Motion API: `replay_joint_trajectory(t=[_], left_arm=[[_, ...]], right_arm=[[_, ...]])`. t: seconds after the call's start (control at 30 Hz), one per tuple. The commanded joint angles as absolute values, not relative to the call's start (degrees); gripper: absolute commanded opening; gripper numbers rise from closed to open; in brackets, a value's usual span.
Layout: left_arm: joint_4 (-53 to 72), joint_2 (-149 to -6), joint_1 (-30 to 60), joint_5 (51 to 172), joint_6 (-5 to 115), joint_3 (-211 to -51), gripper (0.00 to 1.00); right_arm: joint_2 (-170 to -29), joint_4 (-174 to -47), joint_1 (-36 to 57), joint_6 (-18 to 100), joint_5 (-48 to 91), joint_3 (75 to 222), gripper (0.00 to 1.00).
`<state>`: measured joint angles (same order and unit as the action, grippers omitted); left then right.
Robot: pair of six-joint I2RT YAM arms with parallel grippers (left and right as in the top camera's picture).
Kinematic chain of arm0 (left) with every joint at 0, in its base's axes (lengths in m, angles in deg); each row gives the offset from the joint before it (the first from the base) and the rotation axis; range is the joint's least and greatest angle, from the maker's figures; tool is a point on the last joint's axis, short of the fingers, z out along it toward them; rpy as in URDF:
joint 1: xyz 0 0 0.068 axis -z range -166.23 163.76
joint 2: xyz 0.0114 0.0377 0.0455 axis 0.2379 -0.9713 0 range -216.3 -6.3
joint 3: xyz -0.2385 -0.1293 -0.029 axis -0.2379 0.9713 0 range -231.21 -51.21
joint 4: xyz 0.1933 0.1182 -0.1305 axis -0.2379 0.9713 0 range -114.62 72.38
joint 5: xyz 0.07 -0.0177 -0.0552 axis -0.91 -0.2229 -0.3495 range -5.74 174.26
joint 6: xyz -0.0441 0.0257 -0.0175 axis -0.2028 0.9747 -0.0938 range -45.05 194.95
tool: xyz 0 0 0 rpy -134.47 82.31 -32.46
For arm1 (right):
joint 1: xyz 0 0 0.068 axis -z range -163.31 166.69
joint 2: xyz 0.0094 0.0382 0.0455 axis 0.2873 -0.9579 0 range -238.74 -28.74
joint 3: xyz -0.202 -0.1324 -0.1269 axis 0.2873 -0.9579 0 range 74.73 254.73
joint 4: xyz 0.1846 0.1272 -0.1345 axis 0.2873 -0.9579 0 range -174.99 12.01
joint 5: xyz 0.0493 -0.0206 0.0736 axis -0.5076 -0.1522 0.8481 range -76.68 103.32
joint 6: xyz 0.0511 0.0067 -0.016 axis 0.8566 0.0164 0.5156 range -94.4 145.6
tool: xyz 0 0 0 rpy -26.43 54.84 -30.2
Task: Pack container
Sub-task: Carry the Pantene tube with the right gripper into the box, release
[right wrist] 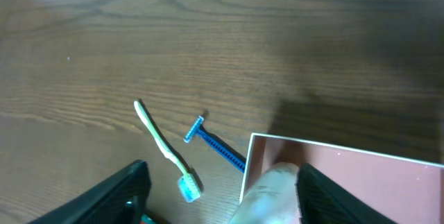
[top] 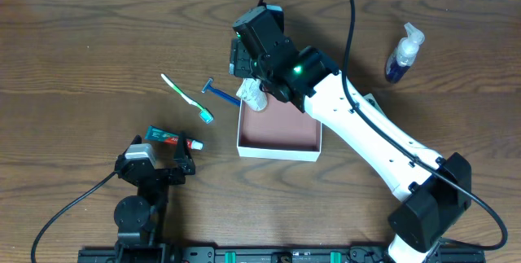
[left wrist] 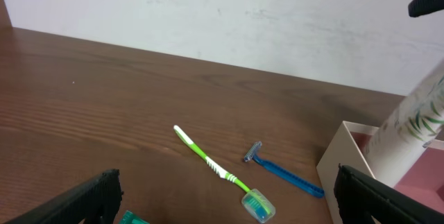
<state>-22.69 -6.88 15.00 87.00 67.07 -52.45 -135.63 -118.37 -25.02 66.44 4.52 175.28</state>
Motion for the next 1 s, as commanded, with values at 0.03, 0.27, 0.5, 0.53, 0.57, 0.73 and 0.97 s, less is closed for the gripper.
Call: replay_joint_trajectory(t=[0.03,0.27,0.5,0.53,0.57,0.73,0.97], left_arm=[[-20.6,-6.6,14.8,85.9,67.2,-51.4,0.98],[-20.6,-6.6,14.8,85.9,67.2,-51.4,0.98],[-20.6,-6.6,14.8,85.9,67.2,-51.4,0.98],[-20.6,-6.6,14.8,85.9,67.2,-51.4,0.98],[-20.6,-6.6,14.8,85.9,67.2,-51.4,0.98],[-20.6,-6.6,14.8,85.9,67.2,-51.4,0.98],[-20.6,-6.6,14.8,85.9,67.2,-51.4,0.98]], right_arm=[[-134.8,-117.7,-25.5,61.6,4.6,176.0,0.72],[-134.7,-117.6,-25.0,59.1,6.6,176.0,0.66],[-134.7,-119.6,-23.6,58.3,9.7,176.0,0.54],[-134.7,-120.1,-23.4,58.3,9.7,176.0,0.54],[-134.7,-120.5,-23.1,58.2,9.7,176.0,0.54],[-134.7,-120.2,-21.5,56.4,9.7,176.0,0.54],[-132.9,-119.6,-18.5,54.2,10.4,179.5,0.56]])
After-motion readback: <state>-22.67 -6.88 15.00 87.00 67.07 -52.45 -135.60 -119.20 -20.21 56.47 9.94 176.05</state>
